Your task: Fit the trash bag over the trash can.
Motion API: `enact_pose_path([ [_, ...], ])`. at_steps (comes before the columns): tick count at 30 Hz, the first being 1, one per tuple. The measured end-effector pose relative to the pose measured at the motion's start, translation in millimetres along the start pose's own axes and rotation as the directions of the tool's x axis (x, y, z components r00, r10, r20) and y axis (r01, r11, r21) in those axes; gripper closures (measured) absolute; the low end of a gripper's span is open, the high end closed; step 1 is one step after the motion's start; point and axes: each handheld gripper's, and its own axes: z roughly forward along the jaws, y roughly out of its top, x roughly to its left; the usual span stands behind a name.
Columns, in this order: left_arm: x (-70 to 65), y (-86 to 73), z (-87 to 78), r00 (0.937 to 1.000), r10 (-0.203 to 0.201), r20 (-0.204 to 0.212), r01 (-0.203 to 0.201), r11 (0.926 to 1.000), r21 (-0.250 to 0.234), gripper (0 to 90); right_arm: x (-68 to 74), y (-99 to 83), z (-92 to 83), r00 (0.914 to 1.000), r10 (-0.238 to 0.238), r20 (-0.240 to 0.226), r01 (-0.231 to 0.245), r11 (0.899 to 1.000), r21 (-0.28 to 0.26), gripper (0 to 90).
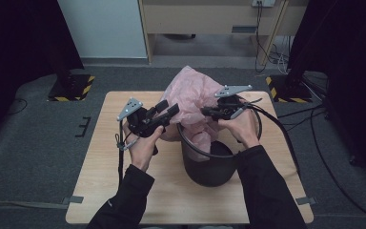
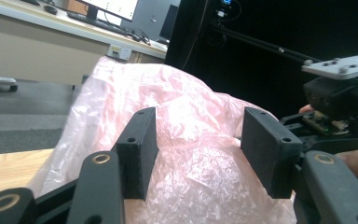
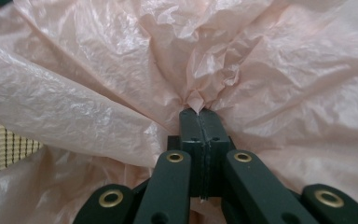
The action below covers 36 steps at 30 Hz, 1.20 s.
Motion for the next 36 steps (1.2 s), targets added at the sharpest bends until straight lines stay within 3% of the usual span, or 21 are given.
enact_pose_path([
  [8, -5.2, -3.9, 3.8, 0.9996, 0.019, 0.022, -0.019, 0.9997, 0.012, 47.1, 4.6, -7.6, 15.7, 0.9989, -0.007, -0.047, 0.014, 0.987, 0.159, 89.7],
  [11, -6.2, -5.2, 4.5, 0.9992, 0.022, 0.033, -0.023, 0.9996, 0.018, 52.5, 4.6, -6.9, 15.7, 0.9992, -0.006, -0.04, 0.013, 0.986, 0.165, 88.3],
  [15, -7.1, -5.1, 4.5, 0.9984, 0.023, 0.051, -0.024, 0.9995, 0.018, 64.7, 3.0, -3.8, 8.3, 1.0, 0.001, -0.009, 0.0, 0.996, 0.094, 76.8],
  [16, -7.6, -4.9, 4.3, 0.9981, 0.03, 0.053, -0.031, 0.9993, 0.019, 69.1, 2.1, -2.5, 5.8, 1.0, 0.001, -0.004, -0.001, 0.999, 0.054, 72.2],
  [21, -10.9, -2.9, 4.4, 0.9977, 0.053, 0.041, -0.054, 0.998, 0.033, 79.5, 0.4, 3.2, -2.4, 0.9994, 0.029, 0.017, -0.027, 0.997, -0.075, 60.2],
  [26, -12.6, 0.2, 1.6, 0.997, 0.071, 0.032, -0.072, 0.9971, 0.024, 87.6, -0.9, 8.6, -12.2, 0.9976, 0.048, 0.05, -0.037, 0.976, -0.215, 54.3],
  [31, -16.1, 3.3, -0.3, 0.9954, 0.088, 0.038, -0.087, 0.9961, -0.01, 88.4, -4.8, 10.2, -18.3, 0.9928, 0.058, 0.105, -0.027, 0.961, -0.275, 47.2],
  [34, -17.9, 2.7, -0.8, 0.9939, 0.102, 0.043, -0.102, 0.9948, -0.004, 88.5, -8.1, 8.9, -23.1, 0.9892, 0.112, 0.095, -0.073, 0.935, -0.347, 46.5],
  [36, -19.4, 1.8, -1.1, 0.9922, 0.114, 0.05, -0.114, 0.9935, 0.001, 88.5, -10.5, 8.0, -25.9, 0.9868, 0.124, 0.104, -0.078, 0.928, -0.365, 44.5],
])
